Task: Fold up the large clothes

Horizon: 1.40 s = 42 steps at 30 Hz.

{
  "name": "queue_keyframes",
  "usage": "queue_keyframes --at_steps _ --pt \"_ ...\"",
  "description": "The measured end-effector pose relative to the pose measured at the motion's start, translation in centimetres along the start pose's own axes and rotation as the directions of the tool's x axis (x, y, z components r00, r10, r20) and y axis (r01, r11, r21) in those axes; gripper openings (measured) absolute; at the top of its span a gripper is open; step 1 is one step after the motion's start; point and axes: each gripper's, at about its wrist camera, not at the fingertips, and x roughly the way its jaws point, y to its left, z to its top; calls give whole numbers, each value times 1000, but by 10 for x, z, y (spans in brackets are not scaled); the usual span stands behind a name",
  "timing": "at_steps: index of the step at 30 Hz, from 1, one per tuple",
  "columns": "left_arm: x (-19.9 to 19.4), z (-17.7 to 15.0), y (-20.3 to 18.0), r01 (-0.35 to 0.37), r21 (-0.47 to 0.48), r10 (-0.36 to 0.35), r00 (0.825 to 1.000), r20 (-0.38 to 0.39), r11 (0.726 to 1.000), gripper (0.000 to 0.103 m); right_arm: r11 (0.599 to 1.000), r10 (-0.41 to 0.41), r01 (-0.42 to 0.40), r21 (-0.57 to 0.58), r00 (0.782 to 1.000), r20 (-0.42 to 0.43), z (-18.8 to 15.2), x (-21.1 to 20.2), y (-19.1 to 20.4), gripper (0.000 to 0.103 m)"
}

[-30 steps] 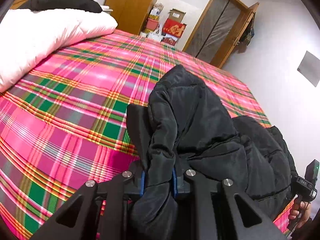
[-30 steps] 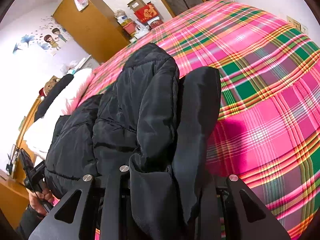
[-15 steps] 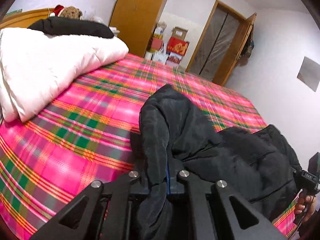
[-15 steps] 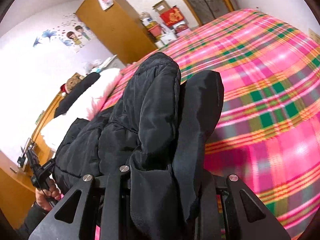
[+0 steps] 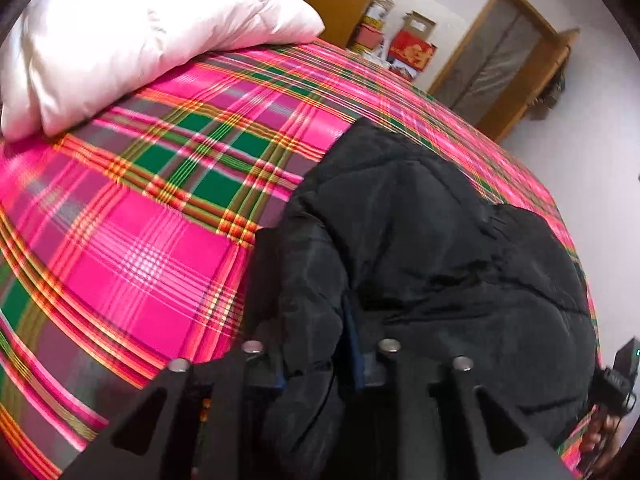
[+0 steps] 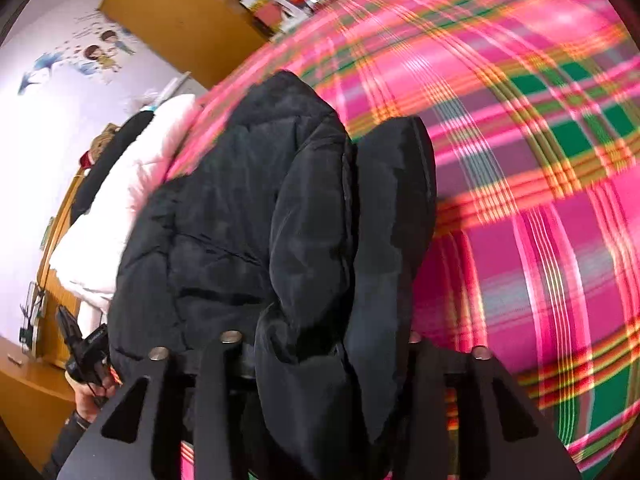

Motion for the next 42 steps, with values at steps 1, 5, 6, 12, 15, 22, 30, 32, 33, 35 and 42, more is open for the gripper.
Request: queue_keyframes --at_steps 1,5,6,12,15,22,30,32,33,35,42 --pt "1 -2 1 4 -10 -4 1000 9 1000 33 1000 -5 5 5 1000 -1 1 0 -2 52" --pt "-4 0 3 -12 -16 12 1000 6 1000 45 1000 -10 10 24 1000 -8 1 1 -7 64" --pt "-7 1 5 -14 -22 14 1000 1 1000 45 1000 -20 20 22 1000 -4 1 -1 -6 66" --pt "-47 8 7 -62 -26 64 996 64 998 46 991 -112 116 -59 991 70 -6 -46 14 67" --pt "-73 9 6 -69 -53 74 991 115 996 46 979 -166 182 -94 974 157 -8 -75 24 67" --pt "-74 -11 -46 4 101 -13 996 91 995 47 950 -169 211 -229 967 192 -17 -70 68 67" --pt "-18 -22 -55 -49 115 48 999 14 992 50 928 -251 264 -262 964 83 -23 -11 57 67" --pt "-24 -21 -60 -68 129 67 998 9 989 50 927 -253 267 -264 964 88 -25 -19 59 67" --pt "-29 -22 -61 -75 135 74 997 12 988 50 926 -255 270 -265 963 92 -27 -24 61 67" --pt "-45 -27 -66 -79 137 77 997 21 987 50 926 -248 268 -267 963 107 -34 -41 67 67" --pt "-114 -63 -98 -69 164 62 997 52 984 50 908 -209 250 -335 966 153 -86 -89 109 67"
